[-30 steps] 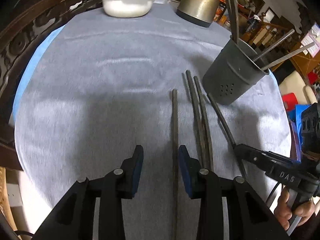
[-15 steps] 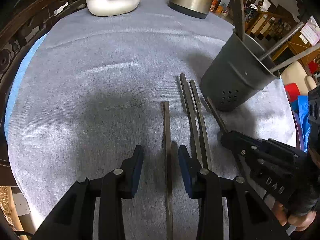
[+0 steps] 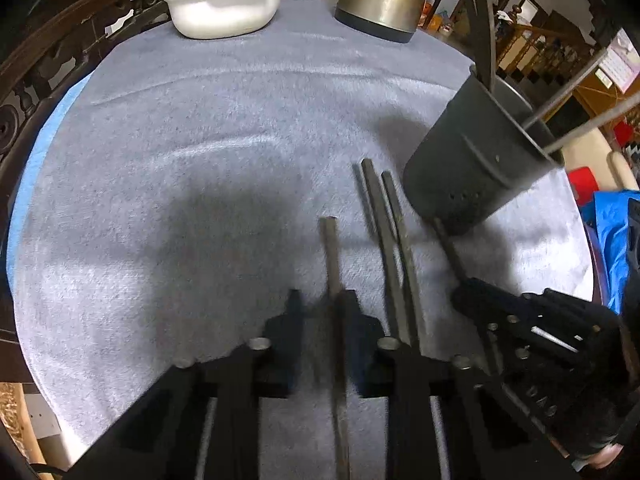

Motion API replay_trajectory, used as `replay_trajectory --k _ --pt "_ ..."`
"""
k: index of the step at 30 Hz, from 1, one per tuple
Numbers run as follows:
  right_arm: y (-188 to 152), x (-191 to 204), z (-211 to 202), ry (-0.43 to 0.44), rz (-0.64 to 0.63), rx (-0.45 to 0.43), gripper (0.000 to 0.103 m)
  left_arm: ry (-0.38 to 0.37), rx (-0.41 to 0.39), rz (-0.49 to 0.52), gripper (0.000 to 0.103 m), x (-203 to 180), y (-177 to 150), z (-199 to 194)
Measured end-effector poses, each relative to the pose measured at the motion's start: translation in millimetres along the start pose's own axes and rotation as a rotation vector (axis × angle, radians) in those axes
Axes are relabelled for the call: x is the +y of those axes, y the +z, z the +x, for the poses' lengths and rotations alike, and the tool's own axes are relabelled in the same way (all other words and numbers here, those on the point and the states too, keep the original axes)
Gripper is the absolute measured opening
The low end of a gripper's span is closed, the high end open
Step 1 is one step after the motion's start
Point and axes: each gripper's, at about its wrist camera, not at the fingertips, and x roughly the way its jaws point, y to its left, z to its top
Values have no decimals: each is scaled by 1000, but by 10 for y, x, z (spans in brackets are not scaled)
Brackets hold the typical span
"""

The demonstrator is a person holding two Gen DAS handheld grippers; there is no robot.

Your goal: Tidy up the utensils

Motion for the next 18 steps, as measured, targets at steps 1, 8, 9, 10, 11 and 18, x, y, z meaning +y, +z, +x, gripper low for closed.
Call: replay_trajectory --k 1,8,9,10,11,18 --pt "-30 -25 -19 4 1 6 9 -9 5 -8 15 22 -25 -8" --pt "-63 -146 -60 52 35 61 9 -61 25 -52 15 126 -153 -76" --pt "-55 -150 -60 53 42 65 10 -67 30 -52 17 128 -129 -70" --pt "-24 -143 -43 50 45 71 10 -71 38 -51 18 116 -104 -67" --pt "16 -119 -19 41 44 78 10 -74 44 -50 22 103 -76 -61" --pt "118 -20 53 9 29 58 11 -66 52 -11 33 18 24 -12"
